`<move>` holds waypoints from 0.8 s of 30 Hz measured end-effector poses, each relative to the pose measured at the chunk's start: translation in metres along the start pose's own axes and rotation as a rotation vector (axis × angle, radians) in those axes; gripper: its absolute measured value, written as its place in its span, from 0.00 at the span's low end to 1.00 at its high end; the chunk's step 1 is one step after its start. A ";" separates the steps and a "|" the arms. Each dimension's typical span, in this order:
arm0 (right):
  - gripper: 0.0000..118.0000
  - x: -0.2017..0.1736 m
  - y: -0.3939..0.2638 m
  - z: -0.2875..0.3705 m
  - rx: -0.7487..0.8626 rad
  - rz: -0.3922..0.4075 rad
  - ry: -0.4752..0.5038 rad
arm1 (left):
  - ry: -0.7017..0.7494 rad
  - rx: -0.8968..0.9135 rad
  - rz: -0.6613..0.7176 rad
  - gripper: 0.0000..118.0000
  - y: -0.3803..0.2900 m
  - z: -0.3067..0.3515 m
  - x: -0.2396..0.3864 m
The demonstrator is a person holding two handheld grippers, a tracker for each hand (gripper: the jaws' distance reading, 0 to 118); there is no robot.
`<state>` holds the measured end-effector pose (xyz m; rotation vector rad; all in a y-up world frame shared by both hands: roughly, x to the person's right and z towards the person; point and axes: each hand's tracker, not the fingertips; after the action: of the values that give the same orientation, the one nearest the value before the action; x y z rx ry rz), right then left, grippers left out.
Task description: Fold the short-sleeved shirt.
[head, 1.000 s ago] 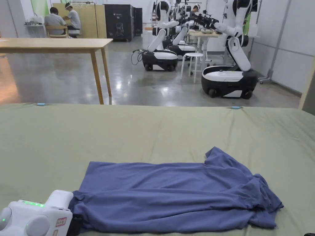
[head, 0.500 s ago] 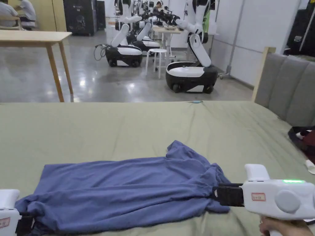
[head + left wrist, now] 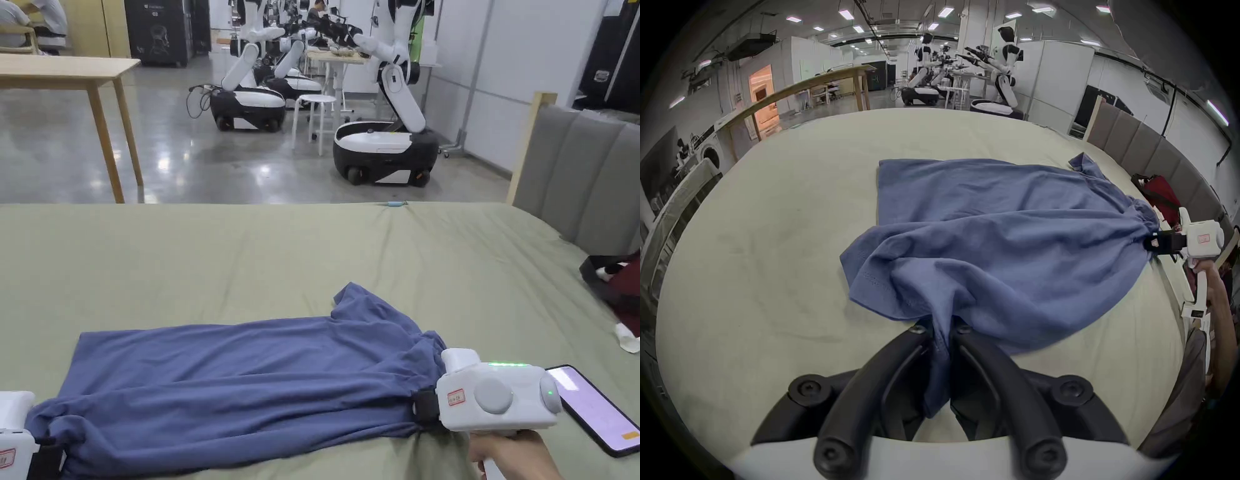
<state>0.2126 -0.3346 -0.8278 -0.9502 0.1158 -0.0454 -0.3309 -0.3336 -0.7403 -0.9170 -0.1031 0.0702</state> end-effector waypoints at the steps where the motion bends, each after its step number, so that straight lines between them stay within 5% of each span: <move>1: 0.14 0.003 0.002 0.003 0.012 -0.032 0.061 | -0.001 -0.003 -0.001 0.06 0.000 -0.001 -0.001; 6: 0.11 0.002 0.005 0.007 -0.012 -0.020 0.036 | 0.001 0.001 -0.009 0.06 -0.002 0.002 -0.002; 14: 0.11 0.010 -0.034 0.079 -0.010 -0.009 0.135 | -0.066 0.039 -0.060 0.06 -0.032 0.071 -0.007; 24: 0.11 0.014 -0.111 0.145 -0.116 0.048 0.146 | -0.077 -0.140 -0.080 0.06 -0.108 0.124 0.001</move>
<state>0.2453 -0.2832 -0.6552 -1.0598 0.2789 -0.0643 -0.3426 -0.3018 -0.5794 -1.0489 -0.2187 0.0240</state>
